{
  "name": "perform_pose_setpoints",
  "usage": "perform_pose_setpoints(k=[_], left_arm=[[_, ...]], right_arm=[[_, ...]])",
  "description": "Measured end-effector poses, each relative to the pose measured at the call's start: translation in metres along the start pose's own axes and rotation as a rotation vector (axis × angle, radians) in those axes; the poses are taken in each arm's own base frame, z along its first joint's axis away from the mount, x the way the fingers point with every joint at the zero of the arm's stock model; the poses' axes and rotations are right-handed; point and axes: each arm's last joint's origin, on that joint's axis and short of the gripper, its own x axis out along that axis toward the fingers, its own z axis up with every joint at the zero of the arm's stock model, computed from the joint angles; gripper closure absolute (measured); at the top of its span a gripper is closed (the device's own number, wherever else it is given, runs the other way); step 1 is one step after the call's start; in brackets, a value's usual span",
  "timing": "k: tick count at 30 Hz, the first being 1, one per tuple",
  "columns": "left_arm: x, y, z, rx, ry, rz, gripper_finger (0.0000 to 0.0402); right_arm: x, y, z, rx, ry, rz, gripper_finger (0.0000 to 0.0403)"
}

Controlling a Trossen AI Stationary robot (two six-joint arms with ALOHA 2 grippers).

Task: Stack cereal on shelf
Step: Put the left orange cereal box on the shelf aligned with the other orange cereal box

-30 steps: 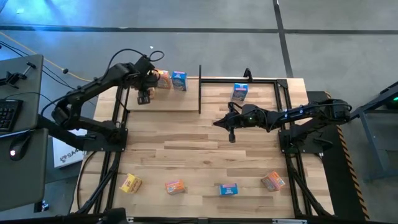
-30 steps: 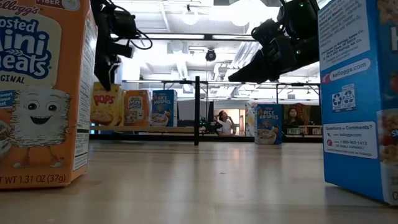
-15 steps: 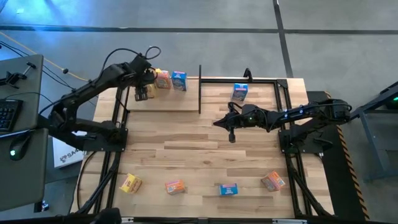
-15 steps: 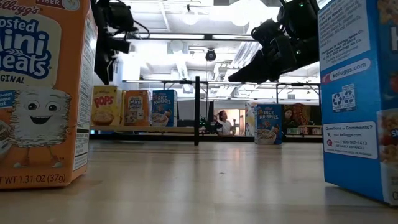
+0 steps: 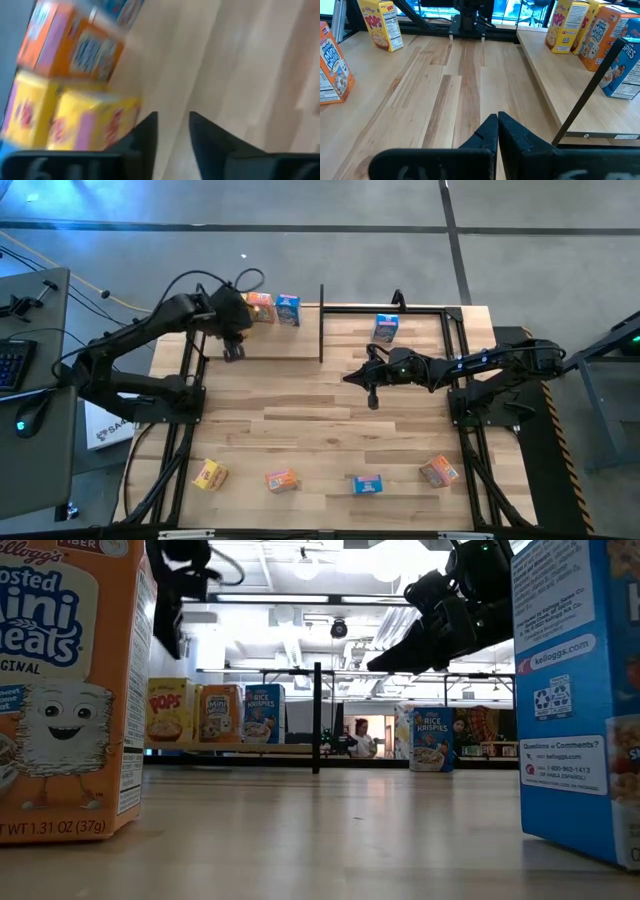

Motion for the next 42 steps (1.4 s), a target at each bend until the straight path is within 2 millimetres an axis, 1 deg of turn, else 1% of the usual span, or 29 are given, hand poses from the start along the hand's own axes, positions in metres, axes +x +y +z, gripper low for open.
perform_pose_setpoints(k=[4,6,9,12,15,19,21,23,27,29,33,35,38,42], left_arm=[[0.002,-0.020,0.014,-0.006,-0.062,-0.049,0.0369],[0.002,-0.032,0.019,-0.016,-0.070,-0.074,0.0392],[0.001,-0.054,0.023,-0.028,-0.069,-0.124,0.0397],[-0.002,-0.078,0.026,-0.043,-0.063,-0.200,0.0401],[-0.003,-0.104,0.028,-0.059,-0.038,-0.266,0.0401],[-0.002,-0.140,0.028,-0.062,0.005,-0.316,0.0398],[-0.003,-0.159,0.026,-0.058,0.021,-0.352,0.0387],[-0.006,-0.178,0.022,-0.032,0.036,-0.397,0.0366],[-0.016,-0.212,0.015,-0.057,0.035,-0.485,0.0305],[-0.025,-0.227,0.015,-0.092,0.029,-0.517,0.0270],[-0.045,-0.259,0.021,-0.139,-0.003,-0.512,0.0205],[-0.052,-0.276,0.028,-0.159,-0.018,-0.505,0.0181],[-0.055,-0.302,0.037,-0.185,0.012,-0.494,0.0155],[-0.053,-0.331,0.047,-0.192,0.105,-0.442,0.0136]], right_arm=[[0.000,0.000,0.000,0.000,-0.001,0.000,0.0403],[0.000,0.000,0.000,0.000,-0.001,0.000,0.0403],[0.000,0.001,0.000,0.002,-0.001,0.002,0.0403],[0.003,0.006,-0.001,-0.001,-0.003,0.003,0.0403],[0.009,0.018,-0.003,-0.002,-0.016,0.023,0.0403],[0.018,0.040,-0.006,0.003,-0.036,0.030,0.0403],[0.019,0.052,-0.006,-0.006,-0.038,0.028,0.0403],[0.018,0.063,-0.005,-0.014,-0.044,0.023,0.0403],[0.014,0.084,-0.003,-0.019,-0.047,0.037,0.0403],[0.012,0.094,-0.004,-0.015,-0.039,0.052,0.0403],[0.007,0.112,-0.005,-0.014,-0.029,0.075,0.0403],[0.005,0.120,-0.006,-0.019,-0.025,0.084,0.0403],[0.001,0.131,-0.006,-0.027,-0.024,0.095,0.0403],[-0.004,0.142,-0.008,-0.034,-0.013,0.097,0.0403]])
